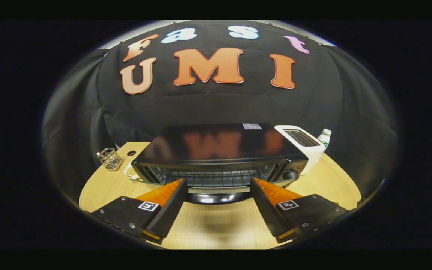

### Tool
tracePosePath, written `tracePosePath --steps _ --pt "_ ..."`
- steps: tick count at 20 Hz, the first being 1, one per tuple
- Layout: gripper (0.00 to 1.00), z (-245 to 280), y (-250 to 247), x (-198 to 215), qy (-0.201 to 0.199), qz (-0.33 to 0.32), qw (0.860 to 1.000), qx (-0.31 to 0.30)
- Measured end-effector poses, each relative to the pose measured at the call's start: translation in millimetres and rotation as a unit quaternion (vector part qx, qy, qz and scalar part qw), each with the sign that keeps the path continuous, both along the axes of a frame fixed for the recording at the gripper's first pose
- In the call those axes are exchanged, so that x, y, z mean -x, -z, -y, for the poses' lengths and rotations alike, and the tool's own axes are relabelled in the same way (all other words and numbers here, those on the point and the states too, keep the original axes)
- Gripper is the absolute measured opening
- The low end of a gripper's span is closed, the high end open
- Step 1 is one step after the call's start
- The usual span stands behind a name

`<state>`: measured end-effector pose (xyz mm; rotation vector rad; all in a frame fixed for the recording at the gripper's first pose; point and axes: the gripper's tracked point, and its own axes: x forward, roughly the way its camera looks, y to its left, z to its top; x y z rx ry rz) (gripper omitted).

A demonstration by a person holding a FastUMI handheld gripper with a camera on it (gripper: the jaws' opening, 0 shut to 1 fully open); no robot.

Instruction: Open the toaster oven, put the food inside, and close the toaster oven door.

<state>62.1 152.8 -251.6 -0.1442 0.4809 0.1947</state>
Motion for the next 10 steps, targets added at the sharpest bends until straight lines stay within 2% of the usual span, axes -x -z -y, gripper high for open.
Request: tracePosePath --steps 10 --pt "0.98 26.6 62.9 70.1 0.002 -0.056 0.998 0.020"
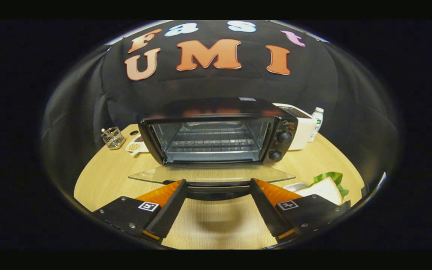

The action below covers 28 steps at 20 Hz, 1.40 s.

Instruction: Open the toaster oven, put the food inside, and close the toaster oven door.

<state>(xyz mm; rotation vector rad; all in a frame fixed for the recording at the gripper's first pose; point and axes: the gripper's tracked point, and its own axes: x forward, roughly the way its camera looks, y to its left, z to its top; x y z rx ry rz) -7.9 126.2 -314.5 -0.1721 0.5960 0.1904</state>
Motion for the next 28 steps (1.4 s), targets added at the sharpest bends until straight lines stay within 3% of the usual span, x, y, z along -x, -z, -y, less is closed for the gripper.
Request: tracePosePath --steps 12,21,28 --pt "0.99 18.9 75.1 22.6 0.013 -0.067 0.998 0.005" --pt "0.99 22.3 9.9 24.7 -0.035 -0.067 0.997 -0.033" --pt "0.99 93.1 -31.3 30.2 -0.058 -0.111 0.990 -0.067"
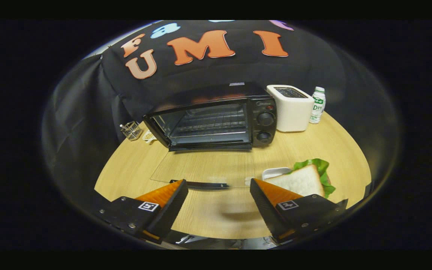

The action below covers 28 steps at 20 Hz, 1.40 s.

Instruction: Open the toaster oven, put the food inside, and close the toaster oven door.

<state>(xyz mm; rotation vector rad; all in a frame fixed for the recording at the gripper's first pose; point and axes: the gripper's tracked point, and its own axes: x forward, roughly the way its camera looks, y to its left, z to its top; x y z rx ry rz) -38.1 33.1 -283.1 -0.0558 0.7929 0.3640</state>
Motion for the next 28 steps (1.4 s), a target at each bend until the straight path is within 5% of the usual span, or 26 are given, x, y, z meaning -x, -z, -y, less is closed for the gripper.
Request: tracePosePath --steps 8,13,18,20,23,28 --pt "0.99 127.5 -6.3 -18.5 -0.004 -0.071 0.997 0.024" --pt "0.99 145.2 19.6 -38.9 -0.011 -0.150 0.988 -0.018" --pt "0.98 132.9 50.6 -42.0 -0.005 -0.254 0.964 -0.082" --pt "0.89 135.5 61.8 -39.2 -0.001 -0.265 0.962 -0.069" --pt "0.49 124.5 51.0 -38.8 -0.002 -0.260 0.961 -0.094" --pt "0.32 124.6 31.4 -42.7 0.036 -0.231 0.968 -0.091"
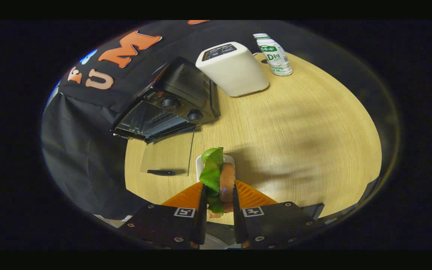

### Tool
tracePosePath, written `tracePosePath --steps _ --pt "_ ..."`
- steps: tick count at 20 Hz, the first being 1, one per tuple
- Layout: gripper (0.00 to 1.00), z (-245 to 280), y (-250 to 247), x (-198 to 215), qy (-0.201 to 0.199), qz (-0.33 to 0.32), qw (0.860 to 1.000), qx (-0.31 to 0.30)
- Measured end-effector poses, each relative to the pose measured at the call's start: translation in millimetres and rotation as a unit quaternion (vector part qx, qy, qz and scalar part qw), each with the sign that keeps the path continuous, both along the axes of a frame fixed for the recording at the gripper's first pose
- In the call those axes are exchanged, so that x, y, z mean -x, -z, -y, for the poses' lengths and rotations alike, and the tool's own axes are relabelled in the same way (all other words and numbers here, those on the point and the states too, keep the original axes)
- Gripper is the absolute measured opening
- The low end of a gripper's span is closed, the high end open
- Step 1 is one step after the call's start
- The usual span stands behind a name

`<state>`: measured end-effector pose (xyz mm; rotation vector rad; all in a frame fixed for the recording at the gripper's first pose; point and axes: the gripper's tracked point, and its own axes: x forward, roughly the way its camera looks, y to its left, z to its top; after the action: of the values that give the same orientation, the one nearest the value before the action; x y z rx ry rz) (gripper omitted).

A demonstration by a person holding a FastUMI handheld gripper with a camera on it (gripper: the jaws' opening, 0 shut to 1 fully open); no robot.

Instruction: Open the toaster oven, put the food inside, and close the toaster oven door.

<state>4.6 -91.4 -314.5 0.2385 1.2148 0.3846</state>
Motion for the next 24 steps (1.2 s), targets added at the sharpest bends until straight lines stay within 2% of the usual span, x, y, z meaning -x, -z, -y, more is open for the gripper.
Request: tracePosePath --steps 5,11,16,19,24 --pt "0.31 -8.8 -39.3 -0.6 0.028 0.051 0.998 0.002" --pt "0.31 -47.3 -74.0 -6.3 0.105 0.118 0.986 -0.056" --pt "0.30 -108.6 -58.3 -4.0 0.145 0.114 0.974 -0.133" --pt "0.31 -137.7 -41.4 -8.8 0.168 0.125 0.967 -0.147" --pt "0.31 -190.7 -28.8 -31.9 0.238 0.131 0.938 -0.217"
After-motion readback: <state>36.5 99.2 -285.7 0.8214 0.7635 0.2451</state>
